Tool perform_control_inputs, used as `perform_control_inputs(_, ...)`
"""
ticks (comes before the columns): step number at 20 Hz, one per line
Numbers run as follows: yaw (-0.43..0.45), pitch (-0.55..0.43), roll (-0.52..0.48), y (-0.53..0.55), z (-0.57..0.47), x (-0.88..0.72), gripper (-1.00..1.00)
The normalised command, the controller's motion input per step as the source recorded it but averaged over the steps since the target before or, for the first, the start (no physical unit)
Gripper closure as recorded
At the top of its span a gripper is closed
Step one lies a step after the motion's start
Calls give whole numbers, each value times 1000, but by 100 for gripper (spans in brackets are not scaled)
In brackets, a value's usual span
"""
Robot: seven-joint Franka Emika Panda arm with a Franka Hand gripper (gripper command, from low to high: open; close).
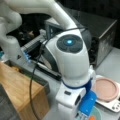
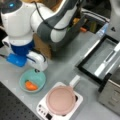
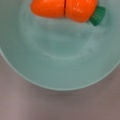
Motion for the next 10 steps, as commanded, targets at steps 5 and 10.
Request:
perform_control_inputs(5,-146,14,-148,445,102,-365,-100)
perform_control_inputs(10,-133,-13,-196,529,135,-605,-100)
